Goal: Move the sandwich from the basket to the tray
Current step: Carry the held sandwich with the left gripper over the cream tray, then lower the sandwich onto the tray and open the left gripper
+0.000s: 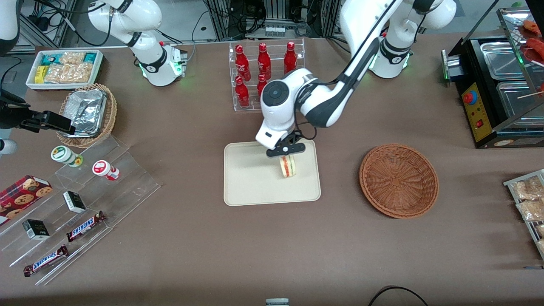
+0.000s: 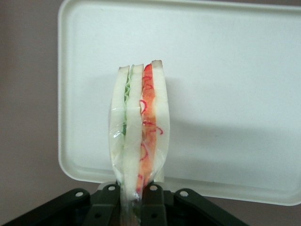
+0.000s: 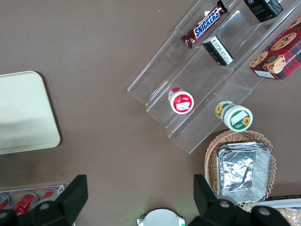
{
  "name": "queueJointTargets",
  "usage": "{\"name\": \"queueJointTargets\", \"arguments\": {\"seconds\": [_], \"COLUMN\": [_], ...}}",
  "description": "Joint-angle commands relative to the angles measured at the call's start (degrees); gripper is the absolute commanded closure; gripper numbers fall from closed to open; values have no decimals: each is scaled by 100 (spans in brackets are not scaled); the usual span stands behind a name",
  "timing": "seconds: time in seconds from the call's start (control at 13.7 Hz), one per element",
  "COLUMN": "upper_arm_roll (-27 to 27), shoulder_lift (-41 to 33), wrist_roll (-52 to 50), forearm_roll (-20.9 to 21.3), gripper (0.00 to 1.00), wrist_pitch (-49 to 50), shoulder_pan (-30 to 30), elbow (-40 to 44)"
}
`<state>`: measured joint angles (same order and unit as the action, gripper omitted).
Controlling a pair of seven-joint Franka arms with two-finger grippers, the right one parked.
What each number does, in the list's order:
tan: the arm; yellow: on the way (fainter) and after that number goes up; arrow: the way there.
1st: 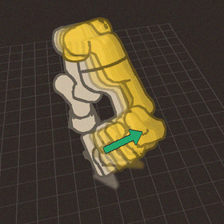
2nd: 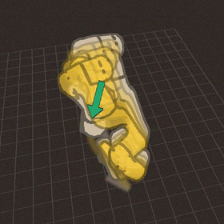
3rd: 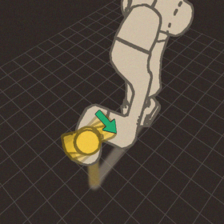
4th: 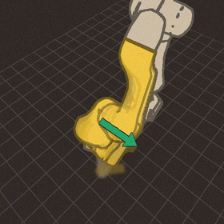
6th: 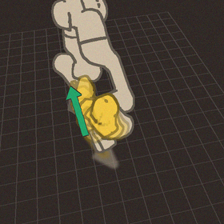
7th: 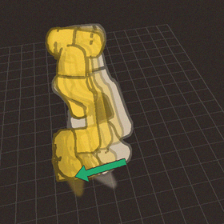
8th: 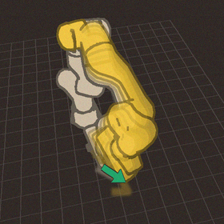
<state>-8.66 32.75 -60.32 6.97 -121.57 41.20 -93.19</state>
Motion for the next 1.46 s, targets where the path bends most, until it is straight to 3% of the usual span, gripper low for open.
{"name": "queueJointTargets", "arguments": {"seconds": [0.0,0.22,0.66,0.73,0.8,0.88,0.95,1.39], "upper_arm_roll": [75,75,75,75,75,75,75,110], "shoulder_lift": [407,592,820,838,838,830,803,172], "wrist_roll": [-121,-121,-86,-103,-103,-51,-59,-347], "forearm_roll": [217,358,401,419,419,428,420,323], "gripper": [100,100,100,94,56,5,1,0], "wrist_pitch": [11,-542,-753,-841,-842,-842,-834,-491], "shoulder_pan": [230,292,292,292,292,292,292,204], "elbow": [450,442,468,468,468,468,468,521]}}
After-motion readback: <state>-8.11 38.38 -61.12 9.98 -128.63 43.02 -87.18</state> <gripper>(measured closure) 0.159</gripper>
